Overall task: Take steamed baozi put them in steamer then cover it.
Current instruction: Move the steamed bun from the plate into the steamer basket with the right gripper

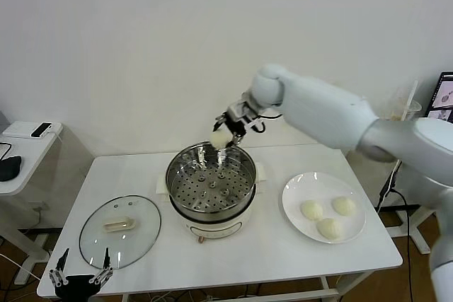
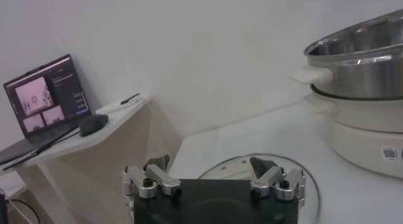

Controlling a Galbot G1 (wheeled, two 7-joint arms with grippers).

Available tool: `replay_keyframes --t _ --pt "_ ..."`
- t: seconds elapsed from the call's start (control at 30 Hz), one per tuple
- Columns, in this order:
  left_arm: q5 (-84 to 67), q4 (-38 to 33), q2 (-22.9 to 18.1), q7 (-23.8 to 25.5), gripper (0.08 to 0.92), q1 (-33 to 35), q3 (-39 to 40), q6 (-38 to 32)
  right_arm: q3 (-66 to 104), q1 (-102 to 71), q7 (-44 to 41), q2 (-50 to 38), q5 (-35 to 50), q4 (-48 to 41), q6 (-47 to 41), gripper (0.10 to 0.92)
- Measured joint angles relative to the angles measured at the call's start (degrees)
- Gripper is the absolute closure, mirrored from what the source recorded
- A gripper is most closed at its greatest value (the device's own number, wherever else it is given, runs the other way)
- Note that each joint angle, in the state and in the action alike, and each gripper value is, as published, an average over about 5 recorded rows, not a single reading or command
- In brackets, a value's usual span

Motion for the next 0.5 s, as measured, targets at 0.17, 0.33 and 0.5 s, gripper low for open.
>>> replay_keyframes --t 0.17,0.33,0.5 --pt "-0.83 -0.05 0.13 0.01 0.177 0.38 -0.46 0.03 -1.75 -1.02 2.2 3.6 -4.59 -3.0 4.87 0.406" --pt "-1.35 -0.14 0.09 -0.05 0.177 0.5 -0.91 0.02 -2.7 -2.04 4.35 6.1 -9.43 -5.78 9.25 0.406" --pt "-1.79 -0.12 0.08 -0.1 0.177 0.61 -1.32 0.0 -2.99 -2.96 6.26 7.69 -13.8 -8.28 12.73 0.402"
